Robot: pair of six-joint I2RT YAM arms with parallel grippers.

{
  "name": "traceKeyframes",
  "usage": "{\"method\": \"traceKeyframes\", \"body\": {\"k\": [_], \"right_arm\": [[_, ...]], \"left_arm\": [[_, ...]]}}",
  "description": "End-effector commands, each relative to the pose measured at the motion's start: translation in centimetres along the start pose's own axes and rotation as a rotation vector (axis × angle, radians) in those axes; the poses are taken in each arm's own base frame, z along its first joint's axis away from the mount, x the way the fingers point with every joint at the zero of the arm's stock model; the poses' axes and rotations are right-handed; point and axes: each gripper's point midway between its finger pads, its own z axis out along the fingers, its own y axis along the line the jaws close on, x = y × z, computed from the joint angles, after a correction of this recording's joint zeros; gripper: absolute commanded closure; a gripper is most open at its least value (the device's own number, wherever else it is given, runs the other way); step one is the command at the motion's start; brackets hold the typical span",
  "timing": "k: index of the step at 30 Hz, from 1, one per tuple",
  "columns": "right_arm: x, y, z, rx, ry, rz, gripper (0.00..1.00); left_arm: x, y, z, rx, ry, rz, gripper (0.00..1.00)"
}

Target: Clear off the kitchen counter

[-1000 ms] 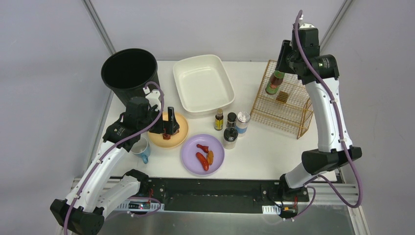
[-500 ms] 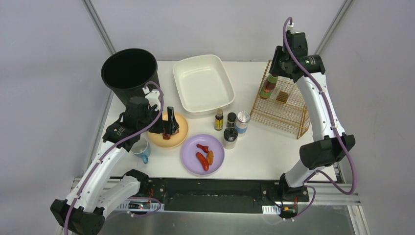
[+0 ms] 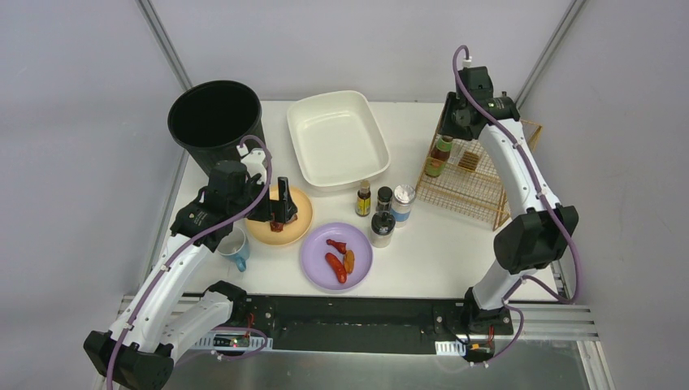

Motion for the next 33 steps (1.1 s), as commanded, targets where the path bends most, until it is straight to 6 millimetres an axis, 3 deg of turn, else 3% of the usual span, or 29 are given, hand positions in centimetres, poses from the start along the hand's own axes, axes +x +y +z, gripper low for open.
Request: {"method": "traceKeyframes", "body": {"k": [1, 6, 11, 19, 33], "right_arm": [[-3.0, 1.0, -0.1, -0.042, -0.114, 0.042, 1.00], [-2.2, 0.6, 0.8, -0.019, -0.089, 0.029, 0.98], [-1.8, 0.4, 0.8, -0.012, -0.084, 0.027, 0.71], [-2.3, 0.2, -1.2, -0.028, -0.110, 0.022, 0.41], [-1.8, 0.1, -7.7, -0.073, -0.152, -0.022, 0.32]], "left_arm": [[-0.9, 0.0, -0.2, 0.007, -0.038, 0.010, 0.00], [-0.9, 0.0, -0.2, 0.006, -0.037, 0.010, 0.00], [-0.9, 0.0, -0.3, 0.003, -0.041, 0.010, 0.00], [-0.8, 0.0, -0.2, 0.004, -0.036, 0.009, 0.00], [-0.8, 0.1, 0.0, 0.000, -0.030, 0.009, 0.00]]}}
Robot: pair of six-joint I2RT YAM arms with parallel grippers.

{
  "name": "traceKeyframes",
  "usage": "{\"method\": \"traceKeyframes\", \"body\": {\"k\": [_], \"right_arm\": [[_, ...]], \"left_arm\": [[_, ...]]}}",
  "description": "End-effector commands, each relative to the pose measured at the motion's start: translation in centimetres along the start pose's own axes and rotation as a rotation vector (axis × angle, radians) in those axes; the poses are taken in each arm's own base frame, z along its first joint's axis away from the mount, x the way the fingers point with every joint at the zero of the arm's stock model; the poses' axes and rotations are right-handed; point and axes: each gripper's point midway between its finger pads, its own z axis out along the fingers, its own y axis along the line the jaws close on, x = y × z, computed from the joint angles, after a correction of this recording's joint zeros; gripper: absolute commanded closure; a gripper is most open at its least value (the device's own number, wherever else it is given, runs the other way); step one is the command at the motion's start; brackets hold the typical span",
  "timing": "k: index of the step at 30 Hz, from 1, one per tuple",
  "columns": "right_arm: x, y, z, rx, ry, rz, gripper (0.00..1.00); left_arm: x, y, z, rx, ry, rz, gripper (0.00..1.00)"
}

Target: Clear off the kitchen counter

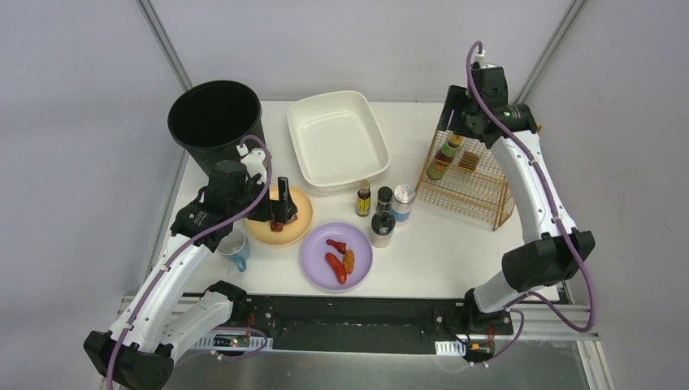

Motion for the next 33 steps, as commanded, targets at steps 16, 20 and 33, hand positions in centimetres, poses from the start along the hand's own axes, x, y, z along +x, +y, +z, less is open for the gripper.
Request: {"method": "traceKeyframes", "body": {"k": [16, 20, 33], "right_arm": [[7.9, 5.1, -10.4, -0.317, 0.118, -0.184, 0.31], [9.8, 5.9, -10.1, -0.339, 0.137, -0.170, 0.29], [13.8, 7.9, -6.3, -0.272, 0.192, -0.109, 0.04]], "left_arm": [[-0.8, 0.0, -0.1, 0.005, -0.029, 0.007, 0.00], [-0.8, 0.0, -0.1, 0.003, -0.029, 0.007, 0.01], [-0.9, 0.2, -0.3, -0.004, -0.037, 0.007, 0.00]]}}
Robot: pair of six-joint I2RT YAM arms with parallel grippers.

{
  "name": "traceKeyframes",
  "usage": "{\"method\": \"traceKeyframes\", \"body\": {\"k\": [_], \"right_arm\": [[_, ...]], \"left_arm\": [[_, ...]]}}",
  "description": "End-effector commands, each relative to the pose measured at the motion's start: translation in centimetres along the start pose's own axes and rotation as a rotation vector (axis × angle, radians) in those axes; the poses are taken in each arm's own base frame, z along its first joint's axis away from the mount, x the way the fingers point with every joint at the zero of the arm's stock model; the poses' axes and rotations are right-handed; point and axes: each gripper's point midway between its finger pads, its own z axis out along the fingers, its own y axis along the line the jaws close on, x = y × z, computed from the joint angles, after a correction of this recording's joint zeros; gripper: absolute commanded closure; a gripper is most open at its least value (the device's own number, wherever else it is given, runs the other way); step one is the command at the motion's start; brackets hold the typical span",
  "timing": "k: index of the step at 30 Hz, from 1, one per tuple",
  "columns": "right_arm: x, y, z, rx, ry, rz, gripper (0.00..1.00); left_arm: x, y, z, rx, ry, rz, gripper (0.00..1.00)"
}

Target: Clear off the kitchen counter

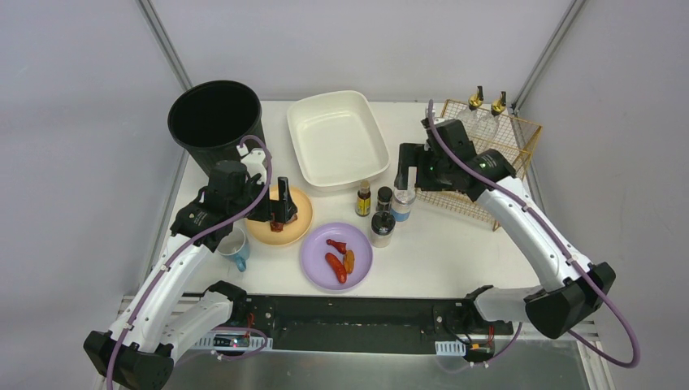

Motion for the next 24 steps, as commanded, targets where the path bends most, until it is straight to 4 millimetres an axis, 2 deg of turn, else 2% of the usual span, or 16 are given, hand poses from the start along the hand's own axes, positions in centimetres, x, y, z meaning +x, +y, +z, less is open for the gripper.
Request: {"method": "traceKeyframes", "body": {"k": [1, 6, 13, 20, 24], "right_arm": [[-0.9, 0.4, 1.6, 0.038, -0.041, 0.049, 0.04], [-0.6, -0.1, 3.7, 0.108, -0.044, 0.057, 0.03], [0.9, -0.3, 6.1, 0.162, 0.004, 0.042, 0.04], [2.9, -0.5, 7.8, 0.193, 0.061, 0.020, 0.05], [3.4, -0.8, 8.2, 0.207, 0.073, 0.014, 0.09]], "left_arm": [[-0.9, 0.2, -0.3, -0.004, -0.037, 0.008, 0.00], [-0.8, 0.3, -0.3, -0.011, -0.039, 0.006, 0.00], [-0.8, 0.2, -0.4, -0.009, -0.038, 0.006, 0.00], [-0.8, 0.2, -0.4, -0.007, -0.038, 0.007, 0.00], [-0.8, 0.2, -0.5, -0.008, -0.039, 0.006, 0.00]]}}
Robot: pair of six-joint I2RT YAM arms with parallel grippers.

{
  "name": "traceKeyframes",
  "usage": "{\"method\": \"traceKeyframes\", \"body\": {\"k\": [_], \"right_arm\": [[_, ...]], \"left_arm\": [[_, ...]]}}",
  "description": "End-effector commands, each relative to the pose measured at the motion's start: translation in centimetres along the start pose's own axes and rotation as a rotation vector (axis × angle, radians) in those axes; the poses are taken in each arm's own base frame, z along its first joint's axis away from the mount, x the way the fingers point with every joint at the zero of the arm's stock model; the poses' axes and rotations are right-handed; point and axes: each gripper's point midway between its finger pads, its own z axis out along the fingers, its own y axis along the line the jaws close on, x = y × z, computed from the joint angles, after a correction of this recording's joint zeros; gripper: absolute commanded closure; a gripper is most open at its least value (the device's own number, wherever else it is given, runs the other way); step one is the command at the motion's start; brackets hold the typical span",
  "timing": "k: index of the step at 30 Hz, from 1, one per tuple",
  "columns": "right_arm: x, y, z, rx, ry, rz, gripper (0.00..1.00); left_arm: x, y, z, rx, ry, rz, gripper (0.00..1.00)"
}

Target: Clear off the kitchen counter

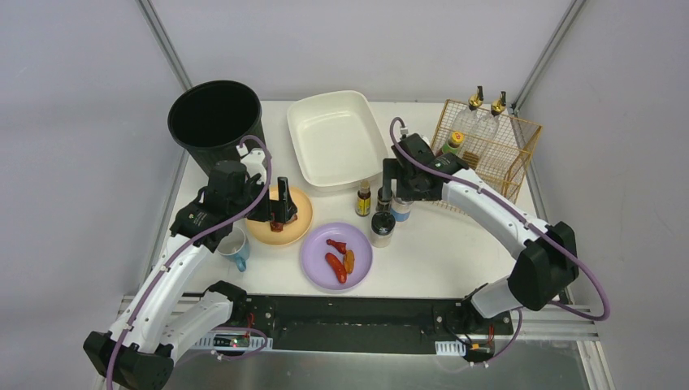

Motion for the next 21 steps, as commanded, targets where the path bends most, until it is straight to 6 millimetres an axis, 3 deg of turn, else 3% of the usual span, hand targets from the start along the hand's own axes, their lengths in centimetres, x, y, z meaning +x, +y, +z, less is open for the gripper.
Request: {"method": "traceKeyframes", "body": {"k": [1, 6, 15, 21], "right_arm": [[-0.2, 0.0, 0.4, 0.021, -0.019, 0.009, 0.10], [0.1, -0.1, 0.7, 0.028, 0.000, -0.003, 0.24], [-0.2, -0.6, -0.4, 0.050, -0.028, -0.019, 0.71], [-0.9, -1.5, -3.3, 0.046, -0.079, -0.019, 0.78]], "left_arm": [[-0.8, 0.2, -0.4, -0.008, -0.037, 0.006, 0.01], [-0.9, 0.2, -0.5, -0.006, -0.041, 0.007, 0.00], [-0.8, 0.2, -0.5, -0.006, -0.040, 0.005, 0.00], [-0.8, 0.2, -0.4, -0.006, -0.035, 0.005, 0.00]]}}
